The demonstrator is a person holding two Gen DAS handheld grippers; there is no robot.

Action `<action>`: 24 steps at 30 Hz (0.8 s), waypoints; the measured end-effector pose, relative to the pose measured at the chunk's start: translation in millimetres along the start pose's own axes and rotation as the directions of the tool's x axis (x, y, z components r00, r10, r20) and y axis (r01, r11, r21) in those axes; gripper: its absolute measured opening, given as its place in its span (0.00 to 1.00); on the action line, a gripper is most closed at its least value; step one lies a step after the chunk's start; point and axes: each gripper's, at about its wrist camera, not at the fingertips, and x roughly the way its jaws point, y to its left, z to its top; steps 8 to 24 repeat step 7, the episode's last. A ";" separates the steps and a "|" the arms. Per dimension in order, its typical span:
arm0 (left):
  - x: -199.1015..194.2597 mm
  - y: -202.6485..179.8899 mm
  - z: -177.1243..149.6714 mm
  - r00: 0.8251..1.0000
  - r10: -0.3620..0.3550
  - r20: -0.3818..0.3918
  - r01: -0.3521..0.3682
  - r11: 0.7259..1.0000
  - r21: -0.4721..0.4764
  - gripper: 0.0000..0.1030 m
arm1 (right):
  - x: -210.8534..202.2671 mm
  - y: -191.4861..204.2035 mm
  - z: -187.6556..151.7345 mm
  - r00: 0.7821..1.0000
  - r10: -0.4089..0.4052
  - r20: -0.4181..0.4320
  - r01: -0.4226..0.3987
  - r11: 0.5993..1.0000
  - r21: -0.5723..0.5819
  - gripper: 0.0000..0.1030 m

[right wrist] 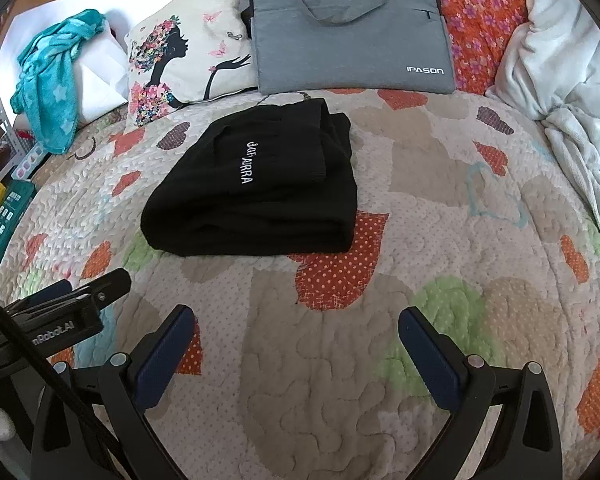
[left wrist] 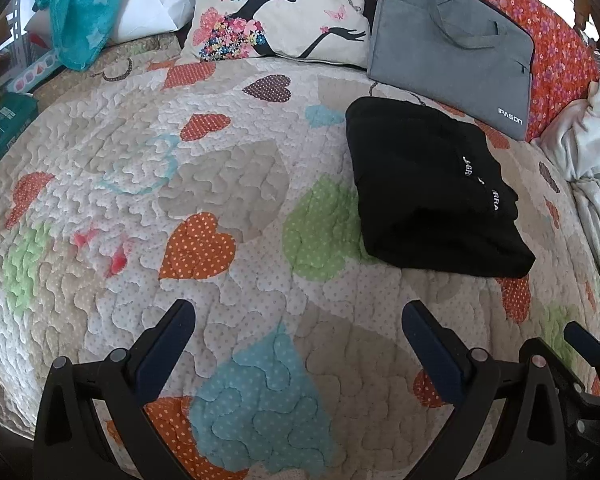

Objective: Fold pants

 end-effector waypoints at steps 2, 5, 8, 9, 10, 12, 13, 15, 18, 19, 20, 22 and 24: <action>0.3 0.3 -0.7 1.000 -0.012 -0.002 0.012 1.000 0.001 1.00 | -1.1 2.3 -1.3 1.000 -0.001 0.001 0.001 1.000 -0.008 1.00; -0.8 -0.5 -2.0 1.000 -0.026 -0.003 0.026 1.000 0.009 1.00 | -2.4 5.9 -2.6 1.000 -0.004 0.002 0.004 1.000 -0.023 1.00; -2.6 -1.1 -3.5 1.000 -0.027 0.003 0.027 1.000 0.015 1.00 | -4.0 8.5 -3.8 1.000 -0.005 0.005 0.006 0.999 -0.033 1.00; -2.6 -1.1 -3.5 1.000 -0.027 0.003 0.027 1.000 0.015 1.00 | -4.0 8.5 -3.8 1.000 -0.005 0.005 0.006 0.999 -0.033 1.00; -2.6 -1.1 -3.5 1.000 -0.027 0.003 0.027 1.000 0.015 1.00 | -4.0 8.5 -3.8 1.000 -0.005 0.005 0.006 0.999 -0.033 1.00; -2.6 -1.1 -3.5 1.000 -0.027 0.003 0.027 1.000 0.015 1.00 | -4.0 8.5 -3.8 1.000 -0.005 0.005 0.006 0.999 -0.033 1.00; -2.6 -1.1 -3.5 1.000 -0.027 0.003 0.027 1.000 0.015 1.00 | -4.0 8.5 -3.8 1.000 -0.005 0.005 0.006 0.999 -0.033 1.00; -2.6 -1.1 -3.5 1.000 -0.027 0.003 0.027 1.000 0.015 1.00 | -4.0 8.5 -3.8 1.000 -0.005 0.005 0.006 0.999 -0.033 1.00; -2.6 -1.1 -3.5 1.000 -0.027 0.003 0.027 1.000 0.015 1.00 | -4.0 8.5 -3.8 1.000 -0.005 0.005 0.006 0.999 -0.033 1.00; -2.6 -1.1 -3.5 1.000 -0.027 0.003 0.027 1.000 0.015 1.00 | -4.0 8.5 -3.8 1.000 -0.005 0.005 0.006 0.999 -0.033 1.00; -2.6 -1.1 -3.5 1.000 -0.027 0.003 0.027 1.000 0.015 1.00 | -4.0 8.5 -3.8 1.000 -0.005 0.005 0.006 0.999 -0.033 1.00; -2.6 -1.1 -3.5 1.000 -0.027 0.003 0.027 1.000 0.015 1.00 | -4.0 8.5 -3.8 1.000 -0.005 0.005 0.006 0.999 -0.033 1.00; -2.6 -1.1 -3.5 1.000 -0.027 0.003 0.027 1.000 0.015 1.00 | -4.0 8.5 -3.8 1.000 -0.005 0.005 0.006 0.999 -0.033 1.00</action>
